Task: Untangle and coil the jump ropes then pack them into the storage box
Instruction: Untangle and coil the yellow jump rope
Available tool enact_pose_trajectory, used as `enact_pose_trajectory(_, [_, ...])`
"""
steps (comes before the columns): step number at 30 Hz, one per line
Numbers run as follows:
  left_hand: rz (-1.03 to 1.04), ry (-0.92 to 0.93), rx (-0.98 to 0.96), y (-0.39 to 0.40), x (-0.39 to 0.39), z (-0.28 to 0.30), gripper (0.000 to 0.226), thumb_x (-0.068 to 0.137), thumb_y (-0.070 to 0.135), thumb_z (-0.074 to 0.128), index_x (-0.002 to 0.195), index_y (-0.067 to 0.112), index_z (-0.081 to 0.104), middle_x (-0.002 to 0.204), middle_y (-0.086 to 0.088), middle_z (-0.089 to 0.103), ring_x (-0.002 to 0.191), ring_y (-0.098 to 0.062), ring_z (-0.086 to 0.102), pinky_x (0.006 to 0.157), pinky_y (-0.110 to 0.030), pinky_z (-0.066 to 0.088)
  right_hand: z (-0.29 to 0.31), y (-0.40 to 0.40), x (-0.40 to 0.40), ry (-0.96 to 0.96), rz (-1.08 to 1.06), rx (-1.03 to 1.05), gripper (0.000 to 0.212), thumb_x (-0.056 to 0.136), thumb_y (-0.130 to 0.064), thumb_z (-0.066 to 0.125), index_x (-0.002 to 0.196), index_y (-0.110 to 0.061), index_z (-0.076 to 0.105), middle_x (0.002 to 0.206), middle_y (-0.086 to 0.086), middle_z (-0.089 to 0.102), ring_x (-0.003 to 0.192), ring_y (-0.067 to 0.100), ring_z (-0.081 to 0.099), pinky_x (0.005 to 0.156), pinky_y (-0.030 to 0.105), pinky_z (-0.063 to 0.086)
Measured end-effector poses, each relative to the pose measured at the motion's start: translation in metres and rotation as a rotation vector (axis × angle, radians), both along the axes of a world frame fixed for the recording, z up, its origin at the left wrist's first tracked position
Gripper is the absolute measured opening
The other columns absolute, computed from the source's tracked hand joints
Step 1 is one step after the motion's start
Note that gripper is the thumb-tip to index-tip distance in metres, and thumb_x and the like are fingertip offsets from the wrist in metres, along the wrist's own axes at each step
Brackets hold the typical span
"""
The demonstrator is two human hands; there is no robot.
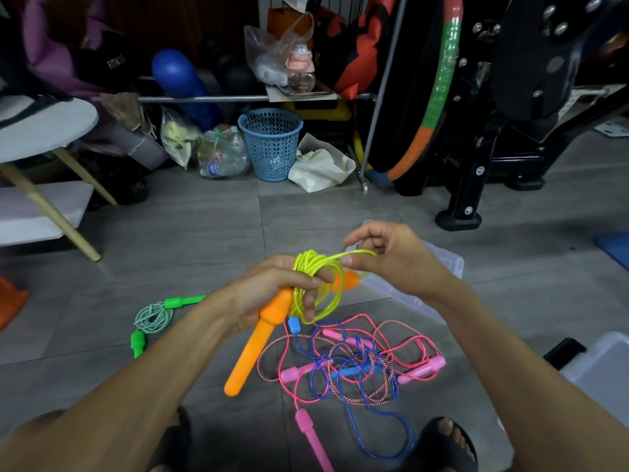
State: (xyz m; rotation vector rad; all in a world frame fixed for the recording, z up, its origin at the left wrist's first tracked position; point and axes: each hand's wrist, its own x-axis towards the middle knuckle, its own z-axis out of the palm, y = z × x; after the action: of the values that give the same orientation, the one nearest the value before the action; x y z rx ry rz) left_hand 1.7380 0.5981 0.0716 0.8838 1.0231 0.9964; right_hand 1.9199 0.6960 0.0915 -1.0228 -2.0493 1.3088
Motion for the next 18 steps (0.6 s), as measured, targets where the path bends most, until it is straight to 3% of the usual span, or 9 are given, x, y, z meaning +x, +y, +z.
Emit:
enact_pose_trajectory(2, [0.010, -0.055, 0.000, -0.001, -0.005, 0.002, 0.015, 0.070, 0.002, 0.055, 0.077, 0.004, 0.068, 0.050, -0.010, 0.051, 0.045, -0.023, 0.056, 0.050, -0.027, 0.049, 0.004, 0.007, 0.009, 0.084, -0.006, -0.105, 0.018, 0.077, -0.002, 0.073, 0.093, -0.010, 0.067, 0.076, 0.003, 0.067, 0.062, 0.008, 0.060, 0.068, 0.025, 0.048])
enact_pose_trajectory(4, [-0.008, -0.086, 0.006, -0.002, -0.010, 0.003, 0.014, 0.063, 0.001, 0.056, 0.072, 0.004, 0.067, 0.048, -0.011, 0.052, 0.050, -0.027, 0.060, 0.055, -0.027, 0.051, 0.006, 0.009, 0.017, 0.151, 0.017, -0.196, 0.018, 0.081, -0.003, 0.069, 0.098, -0.009, 0.069, 0.081, 0.014, 0.063, 0.061, 0.021, 0.056, 0.066, 0.038, 0.046])
enact_pose_trajectory(5, [-0.031, -0.095, 0.010, -0.003, -0.010, 0.004, 0.014, 0.060, 0.002, 0.058, 0.070, 0.004, 0.067, 0.048, -0.012, 0.053, 0.053, -0.028, 0.062, 0.058, -0.028, 0.052, 0.006, 0.009, 0.018, 0.156, 0.052, -0.230, 0.022, 0.081, -0.006, 0.069, 0.102, -0.010, 0.069, 0.073, 0.011, 0.061, 0.055, 0.023, 0.052, 0.060, 0.039, 0.043])
enact_pose_trajectory(7, [-0.092, -0.091, 0.017, -0.004, -0.010, 0.005, 0.014, 0.058, 0.003, 0.058, 0.067, 0.004, 0.067, 0.049, -0.013, 0.056, 0.057, -0.029, 0.063, 0.064, -0.031, 0.054, 0.009, 0.003, 0.016, 0.105, 0.156, -0.247, 0.033, 0.077, -0.014, 0.073, 0.110, -0.013, 0.068, 0.061, -0.005, 0.051, 0.051, 0.012, 0.048, 0.054, 0.028, 0.039])
enact_pose_trajectory(10, [-0.197, -0.064, 0.048, -0.007, -0.005, 0.008, 0.014, 0.056, 0.008, 0.060, 0.066, 0.004, 0.068, 0.052, -0.013, 0.060, 0.061, -0.030, 0.065, 0.067, -0.032, 0.054, 0.011, -0.007, 0.005, 0.005, 0.313, -0.275, 0.052, 0.064, -0.024, 0.080, 0.113, -0.016, 0.067, 0.069, -0.010, 0.050, 0.068, 0.000, 0.048, 0.070, 0.021, 0.035])
enact_pose_trajectory(12, [-0.234, -0.050, 0.052, -0.009, -0.003, 0.011, 0.014, 0.056, 0.007, 0.060, 0.066, 0.005, 0.070, 0.053, -0.012, 0.062, 0.060, -0.029, 0.066, 0.066, -0.030, 0.054, 0.010, -0.014, -0.002, -0.043, 0.416, -0.295, 0.045, 0.068, -0.025, 0.082, 0.108, -0.014, 0.068, 0.083, 0.003, 0.067, 0.083, 0.008, 0.058, 0.080, 0.032, 0.042])
enact_pose_trajectory(14, [-0.243, -0.035, 0.069, -0.011, -0.004, 0.012, 0.013, 0.057, 0.006, 0.061, 0.066, 0.005, 0.070, 0.055, -0.012, 0.063, 0.061, -0.028, 0.067, 0.066, -0.029, 0.053, 0.009, -0.018, -0.007, -0.075, 0.422, -0.261, 0.030, 0.071, -0.031, 0.077, 0.094, -0.013, 0.071, 0.086, 0.016, 0.065, 0.082, 0.022, 0.055, 0.075, 0.041, 0.040])
enact_pose_trajectory(18, [-0.267, 0.003, 0.102, -0.012, -0.010, 0.013, 0.010, 0.059, 0.007, 0.062, 0.068, 0.006, 0.068, 0.057, -0.011, 0.063, 0.070, -0.031, 0.069, 0.068, -0.027, 0.052, 0.008, -0.020, -0.009, -0.042, 0.360, -0.266, 0.013, 0.073, -0.029, 0.072, 0.077, -0.020, 0.065, 0.066, 0.003, 0.049, 0.063, 0.021, 0.041, 0.054, 0.031, 0.029])
